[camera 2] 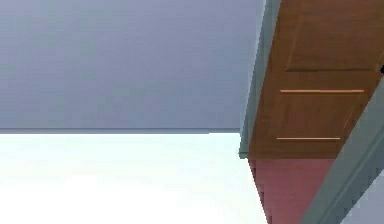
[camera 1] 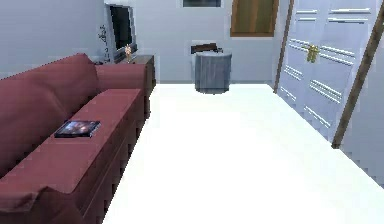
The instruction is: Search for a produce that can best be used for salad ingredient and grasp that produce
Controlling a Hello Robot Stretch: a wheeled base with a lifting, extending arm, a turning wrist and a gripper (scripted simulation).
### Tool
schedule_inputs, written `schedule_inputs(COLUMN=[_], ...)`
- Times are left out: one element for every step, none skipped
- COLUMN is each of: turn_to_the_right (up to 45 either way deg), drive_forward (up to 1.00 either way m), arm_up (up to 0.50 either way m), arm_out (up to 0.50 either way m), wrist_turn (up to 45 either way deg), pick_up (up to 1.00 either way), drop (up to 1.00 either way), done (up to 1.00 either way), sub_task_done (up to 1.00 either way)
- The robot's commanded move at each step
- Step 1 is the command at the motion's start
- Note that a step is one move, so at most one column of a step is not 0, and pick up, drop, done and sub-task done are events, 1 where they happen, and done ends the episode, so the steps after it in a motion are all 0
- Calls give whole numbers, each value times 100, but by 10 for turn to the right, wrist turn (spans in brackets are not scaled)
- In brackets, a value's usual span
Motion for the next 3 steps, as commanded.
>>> schedule_inputs(turn_to_the_right=[450,450,450], drive_forward=[0,0,0], arm_up=[0,0,0], arm_out=[0,0,0], wrist_turn=[0,0,0], pick_up=[0,0,0], drop=[0,0,0], done=[0,0,0], sub_task_done=[0,0,0])
